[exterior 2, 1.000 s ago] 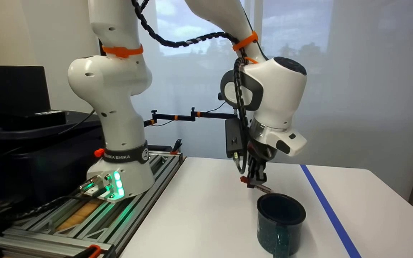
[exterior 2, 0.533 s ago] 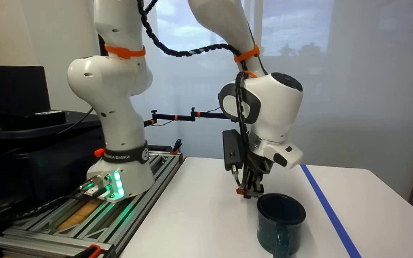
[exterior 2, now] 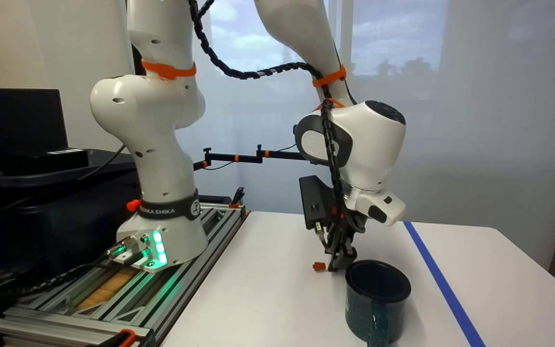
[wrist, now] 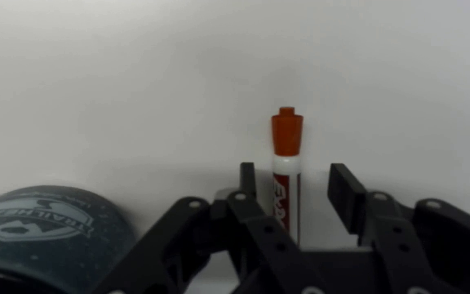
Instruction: Remove the marker from the blue cup and put it on the table
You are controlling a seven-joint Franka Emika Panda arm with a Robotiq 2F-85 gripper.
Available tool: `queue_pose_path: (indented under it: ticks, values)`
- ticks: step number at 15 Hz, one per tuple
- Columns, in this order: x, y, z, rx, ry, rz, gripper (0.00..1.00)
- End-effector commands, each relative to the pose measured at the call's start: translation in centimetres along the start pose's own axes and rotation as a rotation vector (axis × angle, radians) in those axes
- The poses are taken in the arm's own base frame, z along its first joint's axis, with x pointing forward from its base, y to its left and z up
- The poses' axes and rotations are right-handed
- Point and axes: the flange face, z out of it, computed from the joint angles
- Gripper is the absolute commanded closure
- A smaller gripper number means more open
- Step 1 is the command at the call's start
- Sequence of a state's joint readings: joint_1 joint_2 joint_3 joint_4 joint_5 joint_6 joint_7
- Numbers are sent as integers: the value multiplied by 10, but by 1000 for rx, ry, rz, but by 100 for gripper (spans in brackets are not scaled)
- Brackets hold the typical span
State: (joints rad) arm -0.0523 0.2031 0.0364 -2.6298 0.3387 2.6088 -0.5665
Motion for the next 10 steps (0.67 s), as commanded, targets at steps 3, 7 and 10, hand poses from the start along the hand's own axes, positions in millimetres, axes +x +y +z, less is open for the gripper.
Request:
queue_pose_path:
  ticks: [3, 7, 10]
  values:
    - [7, -25, -37, -17, 32, 54, 1]
    - [15, -32, -76, -45, 75, 221, 0]
    - [18, -21, -111, -107, 114, 353, 0]
